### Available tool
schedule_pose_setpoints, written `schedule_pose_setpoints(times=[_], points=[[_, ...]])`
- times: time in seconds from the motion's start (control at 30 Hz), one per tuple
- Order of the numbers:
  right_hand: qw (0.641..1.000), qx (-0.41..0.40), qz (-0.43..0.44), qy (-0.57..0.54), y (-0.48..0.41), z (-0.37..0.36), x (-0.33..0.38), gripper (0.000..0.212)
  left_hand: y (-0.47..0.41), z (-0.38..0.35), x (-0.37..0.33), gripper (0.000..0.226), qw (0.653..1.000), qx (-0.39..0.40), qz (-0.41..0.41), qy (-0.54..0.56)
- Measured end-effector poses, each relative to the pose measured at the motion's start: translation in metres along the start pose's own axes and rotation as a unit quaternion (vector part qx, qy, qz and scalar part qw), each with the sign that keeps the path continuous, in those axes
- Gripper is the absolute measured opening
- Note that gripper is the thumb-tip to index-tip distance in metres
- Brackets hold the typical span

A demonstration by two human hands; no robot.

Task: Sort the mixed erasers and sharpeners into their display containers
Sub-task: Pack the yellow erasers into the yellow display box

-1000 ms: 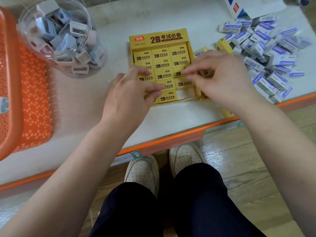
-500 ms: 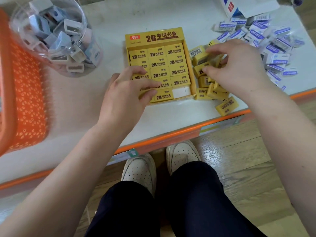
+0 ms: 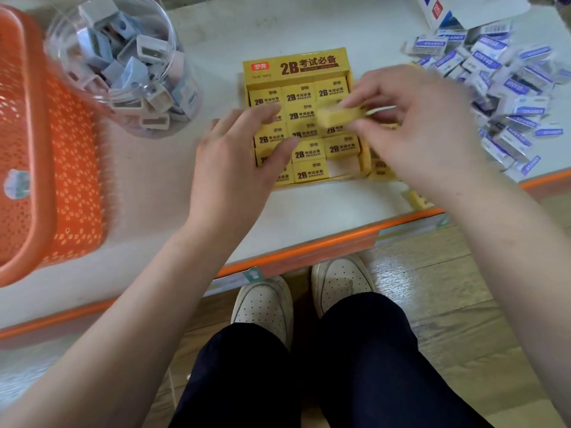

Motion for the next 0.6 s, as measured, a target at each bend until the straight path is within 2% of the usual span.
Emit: schedule_pose_setpoints(times=[0.07, 0.2, 0.3, 0.5, 0.6], points=[[0.998, 0.018, 0.033, -0.041, 0.004, -0.011, 0.007, 0.02, -0.002, -0.001, -0.006, 0.049, 0.999, 0.017, -0.014, 0.04], [0.996, -0.014, 0.076, -0.052, 0.006, -0.017, 0.006, 0.017, 0.005, -0.005, -0.013, 0.043, 0.995, 0.032, -0.054, 0.079], [0.994, -0.009, 0.095, -0.047, 0.008, -0.021, 0.008, 0.018, 0.008, -0.005, -0.016, 0.041, 0.993, 0.03, -0.029, 0.107], [0.992, 0.03, 0.032, -0.12, 0.01, -0.021, 0.009, 0.038, 0.007, -0.002, -0.015, 0.03, 0.989, 0.026, 0.045, 0.142], [0.993, 0.035, 0.023, -0.113, 0.009, -0.018, 0.009, 0.036, 0.01, -0.002, -0.015, 0.025, 0.985, 0.038, 0.05, 0.163]])
Point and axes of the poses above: each hand's wrist, its own y-axis away from the middle knuckle, its own z-axis out of the back of the hand, x = y × z, the point moved 2 cm from there along -y, towards the middle knuckle
